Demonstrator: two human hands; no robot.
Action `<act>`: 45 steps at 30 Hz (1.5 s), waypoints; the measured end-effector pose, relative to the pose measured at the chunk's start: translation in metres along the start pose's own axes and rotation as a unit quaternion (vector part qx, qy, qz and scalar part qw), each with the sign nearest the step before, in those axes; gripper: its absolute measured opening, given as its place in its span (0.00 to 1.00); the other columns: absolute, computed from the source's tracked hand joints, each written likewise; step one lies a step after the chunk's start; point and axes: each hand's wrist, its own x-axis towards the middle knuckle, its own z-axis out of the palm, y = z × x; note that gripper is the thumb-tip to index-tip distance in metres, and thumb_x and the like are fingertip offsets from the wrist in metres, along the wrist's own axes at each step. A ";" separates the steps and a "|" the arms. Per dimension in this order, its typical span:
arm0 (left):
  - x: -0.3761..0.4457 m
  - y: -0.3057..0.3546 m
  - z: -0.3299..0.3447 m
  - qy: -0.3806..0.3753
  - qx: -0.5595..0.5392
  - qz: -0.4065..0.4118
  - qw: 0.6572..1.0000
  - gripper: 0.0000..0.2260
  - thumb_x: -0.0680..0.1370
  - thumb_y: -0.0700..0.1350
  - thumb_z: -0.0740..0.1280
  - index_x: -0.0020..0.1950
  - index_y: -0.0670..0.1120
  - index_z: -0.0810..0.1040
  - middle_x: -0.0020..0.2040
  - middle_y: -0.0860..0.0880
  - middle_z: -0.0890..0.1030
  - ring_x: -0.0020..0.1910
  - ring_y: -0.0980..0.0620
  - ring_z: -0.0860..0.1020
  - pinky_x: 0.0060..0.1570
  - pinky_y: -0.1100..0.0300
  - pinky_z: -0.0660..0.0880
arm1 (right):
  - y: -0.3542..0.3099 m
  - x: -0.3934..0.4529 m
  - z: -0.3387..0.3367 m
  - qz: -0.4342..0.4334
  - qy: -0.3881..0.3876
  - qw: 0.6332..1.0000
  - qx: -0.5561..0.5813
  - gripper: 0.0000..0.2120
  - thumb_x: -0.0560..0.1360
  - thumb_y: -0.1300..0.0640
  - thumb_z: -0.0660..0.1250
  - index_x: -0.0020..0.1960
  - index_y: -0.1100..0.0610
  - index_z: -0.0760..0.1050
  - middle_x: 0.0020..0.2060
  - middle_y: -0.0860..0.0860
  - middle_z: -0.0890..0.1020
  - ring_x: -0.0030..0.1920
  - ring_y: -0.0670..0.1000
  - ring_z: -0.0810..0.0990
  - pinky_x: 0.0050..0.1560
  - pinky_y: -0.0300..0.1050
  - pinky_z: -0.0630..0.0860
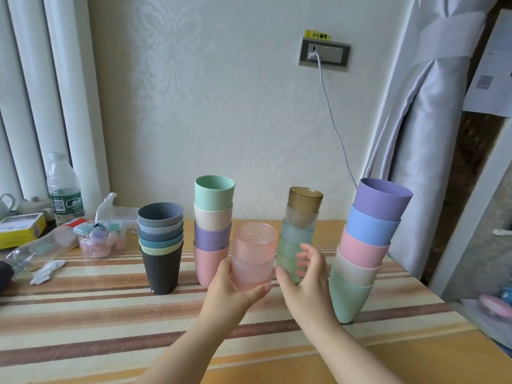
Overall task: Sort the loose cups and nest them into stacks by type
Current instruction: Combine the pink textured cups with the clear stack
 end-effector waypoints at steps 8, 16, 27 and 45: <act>-0.009 -0.027 -0.016 0.002 -0.001 -0.015 1.000 0.25 0.60 0.45 0.80 0.53 0.50 0.72 0.47 0.55 0.81 0.43 0.69 0.77 0.39 0.74 0.72 | 0.045 0.053 0.024 0.112 0.005 0.994 -0.011 0.57 0.63 0.55 0.77 0.74 0.55 0.37 0.72 0.60 0.60 0.70 0.57 0.63 0.66 0.47 0.63; -0.012 -0.046 -0.034 -0.008 0.003 -0.001 1.000 0.32 0.56 0.48 0.79 0.57 0.51 0.72 0.46 0.58 0.84 0.46 0.64 0.79 0.42 0.72 0.75 | 0.064 0.075 0.046 0.155 0.017 0.987 0.048 0.40 0.63 0.58 0.76 0.66 0.56 0.57 0.57 0.56 0.77 0.51 0.55 0.76 0.49 0.44 0.69; -0.025 -0.039 -0.048 0.001 -0.026 0.002 1.000 0.35 0.52 0.54 0.79 0.57 0.50 0.73 0.49 0.55 0.83 0.47 0.63 0.80 0.43 0.70 0.75 | 0.033 0.045 0.075 0.094 -0.056 0.991 0.075 0.41 0.59 0.56 0.79 0.63 0.54 0.58 0.52 0.51 0.77 0.49 0.53 0.78 0.45 0.43 0.71; -0.038 -0.024 -0.061 0.003 -0.023 0.000 1.000 0.35 0.52 0.55 0.78 0.56 0.49 0.73 0.49 0.52 0.83 0.46 0.64 0.79 0.41 0.69 0.75 | 0.023 0.023 0.063 0.105 -0.080 0.990 0.047 0.61 0.50 0.42 0.73 0.73 0.49 0.42 0.71 0.56 0.59 0.71 0.54 0.60 0.69 0.53 0.63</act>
